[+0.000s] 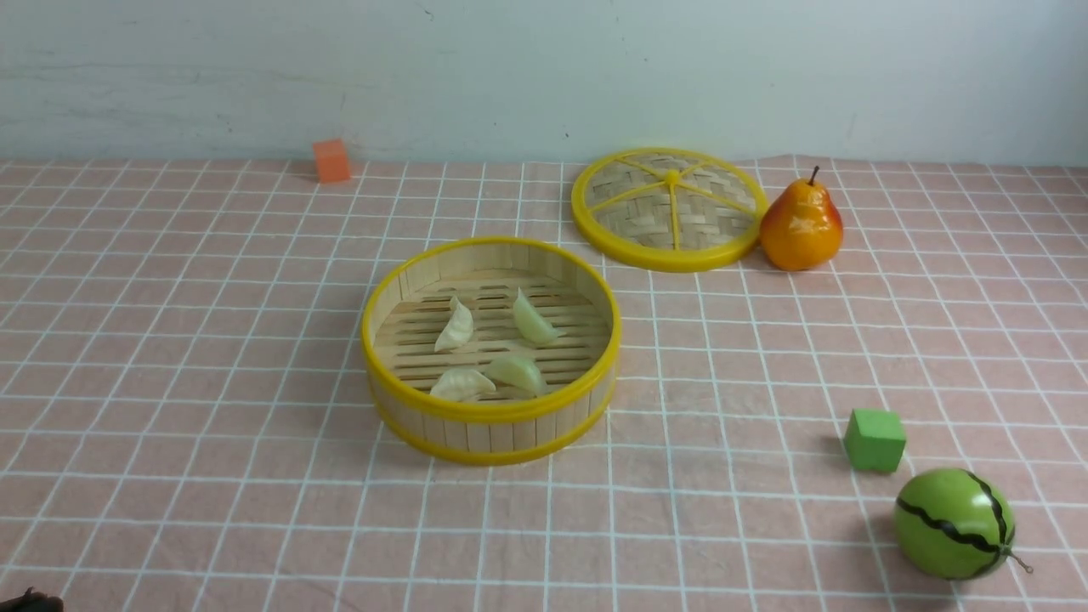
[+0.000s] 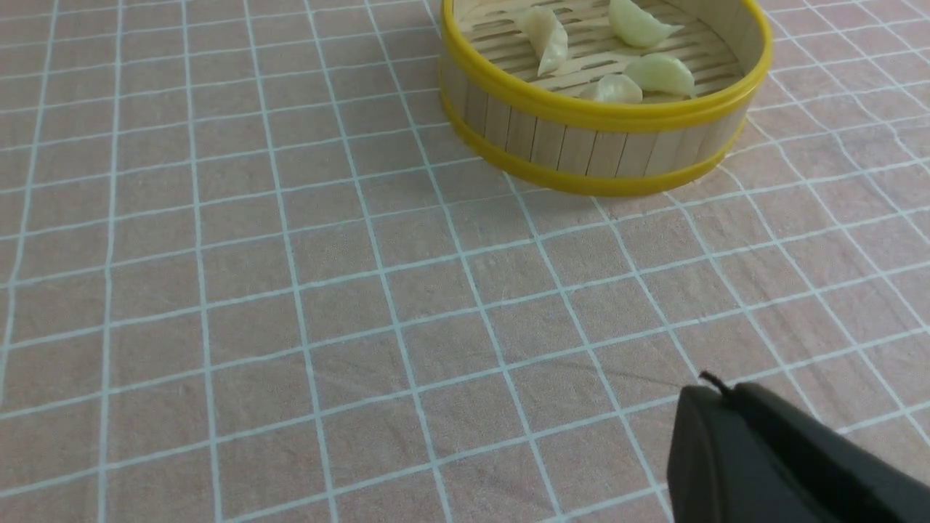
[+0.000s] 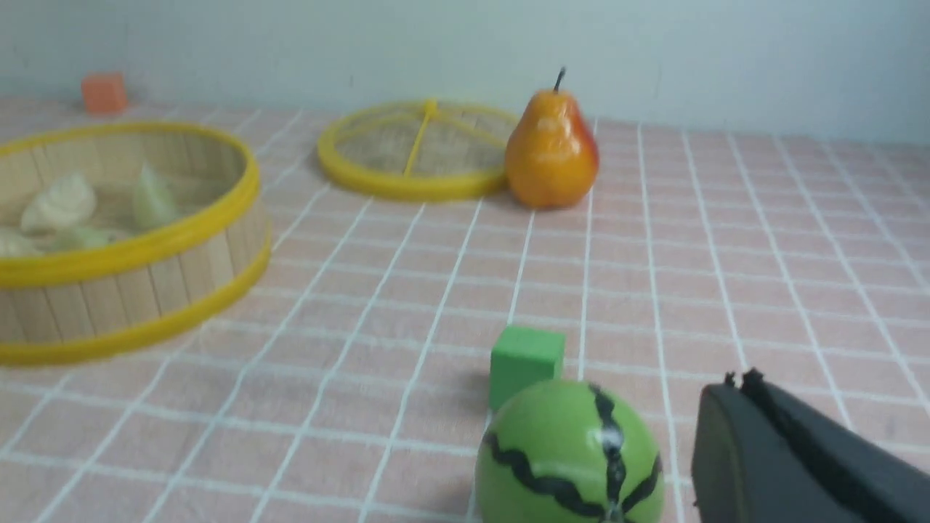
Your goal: Put the dumplings into the steamer on the table with the pink tablecloth.
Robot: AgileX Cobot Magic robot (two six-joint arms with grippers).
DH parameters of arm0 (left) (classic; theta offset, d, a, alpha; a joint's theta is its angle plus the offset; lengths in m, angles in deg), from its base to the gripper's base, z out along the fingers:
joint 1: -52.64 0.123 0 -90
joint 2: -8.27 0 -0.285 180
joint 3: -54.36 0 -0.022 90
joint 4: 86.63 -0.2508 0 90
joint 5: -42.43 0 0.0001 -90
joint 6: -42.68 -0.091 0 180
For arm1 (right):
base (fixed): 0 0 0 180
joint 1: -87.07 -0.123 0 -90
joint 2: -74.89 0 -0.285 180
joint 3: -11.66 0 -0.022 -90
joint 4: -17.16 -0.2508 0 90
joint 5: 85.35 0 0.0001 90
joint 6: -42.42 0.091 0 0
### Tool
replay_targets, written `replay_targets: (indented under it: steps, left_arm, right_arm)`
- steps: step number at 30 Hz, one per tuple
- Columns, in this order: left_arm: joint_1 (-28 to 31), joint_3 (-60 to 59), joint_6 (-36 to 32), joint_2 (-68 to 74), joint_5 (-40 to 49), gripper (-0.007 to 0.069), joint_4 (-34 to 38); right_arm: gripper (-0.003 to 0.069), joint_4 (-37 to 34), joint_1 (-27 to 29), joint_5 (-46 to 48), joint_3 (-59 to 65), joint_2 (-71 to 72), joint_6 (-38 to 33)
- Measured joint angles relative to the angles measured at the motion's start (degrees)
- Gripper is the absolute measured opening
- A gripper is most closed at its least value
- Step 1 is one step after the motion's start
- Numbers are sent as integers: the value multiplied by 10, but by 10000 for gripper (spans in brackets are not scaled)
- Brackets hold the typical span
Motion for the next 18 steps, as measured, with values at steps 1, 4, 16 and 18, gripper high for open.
replay_targets:
  steps: [1,4,16,18]
  left_arm:
    - [0,0,0,0,0,13,0]
    - [0,0,0,0,0,18,0]
    - [0,0,0,0,2,21,0]
    - [0,0,0,0,4,24,0]
  right_arm:
    - [-20,-2,13,-9,0,12,-1]
    - [-20,-83,48,-14,0,30,-58]
    - [-18,-666,69,103,0,52,-726]
    - [-18,-693,70,122,0,52,-743]
